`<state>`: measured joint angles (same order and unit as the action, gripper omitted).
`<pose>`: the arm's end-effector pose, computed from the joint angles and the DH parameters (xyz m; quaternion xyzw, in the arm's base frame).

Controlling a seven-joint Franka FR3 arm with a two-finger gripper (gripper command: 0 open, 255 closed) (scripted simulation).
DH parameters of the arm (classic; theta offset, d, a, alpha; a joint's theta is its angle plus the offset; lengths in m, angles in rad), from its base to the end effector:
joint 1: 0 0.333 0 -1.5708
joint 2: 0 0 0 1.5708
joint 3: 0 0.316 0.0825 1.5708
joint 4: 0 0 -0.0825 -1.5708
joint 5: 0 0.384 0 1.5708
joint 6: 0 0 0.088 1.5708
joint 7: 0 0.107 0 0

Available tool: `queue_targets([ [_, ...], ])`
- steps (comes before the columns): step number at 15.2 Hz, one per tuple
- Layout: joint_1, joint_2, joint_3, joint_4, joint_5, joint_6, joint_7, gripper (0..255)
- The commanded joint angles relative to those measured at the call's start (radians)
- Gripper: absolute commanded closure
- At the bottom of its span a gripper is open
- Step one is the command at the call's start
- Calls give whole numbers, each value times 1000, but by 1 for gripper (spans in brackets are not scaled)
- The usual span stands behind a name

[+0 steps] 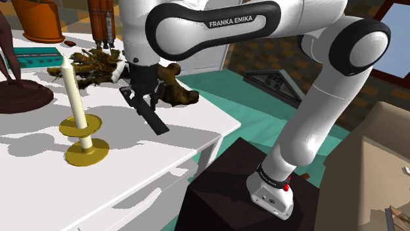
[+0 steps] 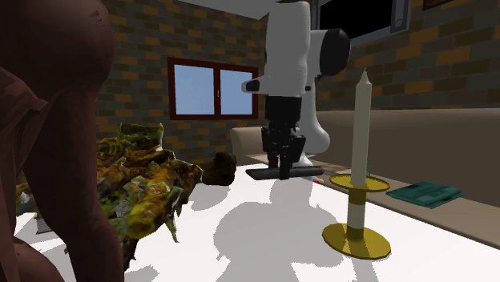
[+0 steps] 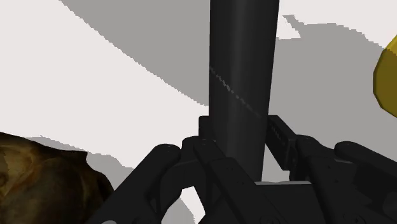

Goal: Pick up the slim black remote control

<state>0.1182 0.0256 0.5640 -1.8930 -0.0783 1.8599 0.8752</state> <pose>0.4404 0.3472 0.4838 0.9956 -0.0840 0.0019 0.0408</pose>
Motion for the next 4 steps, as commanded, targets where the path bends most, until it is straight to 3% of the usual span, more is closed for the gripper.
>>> queue_targets([
  [1, 1, -1, 1, 25, 1, -26, -1, 255],
  [4, 0, -4, 0, 38, 3, -41, -3, 255],
])
